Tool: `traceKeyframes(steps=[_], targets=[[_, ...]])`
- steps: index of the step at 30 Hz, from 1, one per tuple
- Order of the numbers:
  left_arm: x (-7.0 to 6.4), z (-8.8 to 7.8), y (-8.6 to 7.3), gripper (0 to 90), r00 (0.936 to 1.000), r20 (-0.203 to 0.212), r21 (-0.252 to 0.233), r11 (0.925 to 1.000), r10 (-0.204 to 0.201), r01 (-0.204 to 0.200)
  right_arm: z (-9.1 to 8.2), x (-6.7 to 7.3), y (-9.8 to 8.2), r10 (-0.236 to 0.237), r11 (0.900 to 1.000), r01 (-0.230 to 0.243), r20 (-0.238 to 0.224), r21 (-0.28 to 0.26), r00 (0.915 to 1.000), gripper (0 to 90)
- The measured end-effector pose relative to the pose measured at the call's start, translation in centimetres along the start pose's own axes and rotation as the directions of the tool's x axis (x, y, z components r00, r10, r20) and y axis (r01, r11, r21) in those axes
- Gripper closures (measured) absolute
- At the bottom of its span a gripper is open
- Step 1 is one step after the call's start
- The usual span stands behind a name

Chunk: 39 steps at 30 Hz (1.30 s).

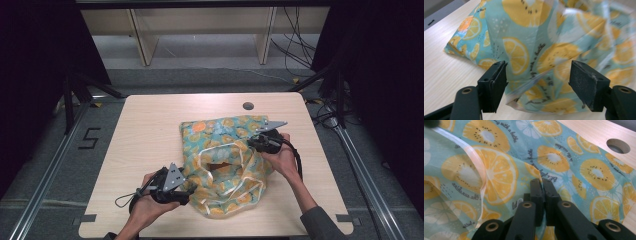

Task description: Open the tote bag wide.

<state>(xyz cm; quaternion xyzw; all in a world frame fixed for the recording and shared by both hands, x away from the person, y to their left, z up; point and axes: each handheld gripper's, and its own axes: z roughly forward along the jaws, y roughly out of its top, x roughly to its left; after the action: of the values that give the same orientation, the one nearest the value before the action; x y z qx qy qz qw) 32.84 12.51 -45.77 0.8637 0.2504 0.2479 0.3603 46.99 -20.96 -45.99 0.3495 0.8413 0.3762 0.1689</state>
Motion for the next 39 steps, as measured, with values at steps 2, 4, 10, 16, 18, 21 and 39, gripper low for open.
traceKeyframes(steps=[2, 4, 10, 16, 18, 21, 39], targets=[[-0.2, 0.8, 0.0, 29.9, 1.0000, -0.003, 0.032, 0.9995, 0.005, -0.005, 0.1, 0.0, -0.1, 0.018, 1.000, -0.018, -0.002, -0.007, 0.9998, 88.5], [-0.2, 1.5, 0.3, 30.1, 0.9991, -0.032, 0.049, 0.9985, 0.028, -0.026, 0.1, 0.1, -0.1, 0.023, 1.000, -0.023, -0.004, 0.000, 0.9997, 88.4], [1.8, 2.6, 2.6, 63.2, 0.9982, -0.039, -0.012, 0.9988, 0.046, -0.047, 0.0, 0.1, 0.0, -0.007, 1.000, 0.007, -0.006, 0.017, 1.0000, 86.6], [5.3, 2.6, 5.2, 85.6, 0.9965, -0.002, -0.114, 0.9900, -0.083, 0.083, -0.8, -0.1, 0.3, 0.017, 1.000, -0.017, 0.009, -0.005, 0.9998, 70.1], [6.5, 2.8, 5.8, 87.7, 0.9923, 0.000, -0.128, 0.9841, -0.124, 0.123, -1.7, 0.1, 0.8, 0.037, 0.999, -0.037, 0.016, -0.012, 0.9992, 64.6], [8.1, 3.4, 6.4, 88.7, 0.9884, 0.008, -0.121, 0.9810, -0.152, 0.152, -3.6, 0.7, 2.0, 0.020, 0.996, -0.021, -0.008, -0.082, 0.9998, 63.4], [12.4, 6.5, 7.9, 88.5, 0.9511, 0.071, -0.092, 0.9475, -0.301, 0.306, -0.6, 10.5, 2.7, -0.141, 0.987, 0.155, -0.272, 0.031, 0.9520, 61.7]])
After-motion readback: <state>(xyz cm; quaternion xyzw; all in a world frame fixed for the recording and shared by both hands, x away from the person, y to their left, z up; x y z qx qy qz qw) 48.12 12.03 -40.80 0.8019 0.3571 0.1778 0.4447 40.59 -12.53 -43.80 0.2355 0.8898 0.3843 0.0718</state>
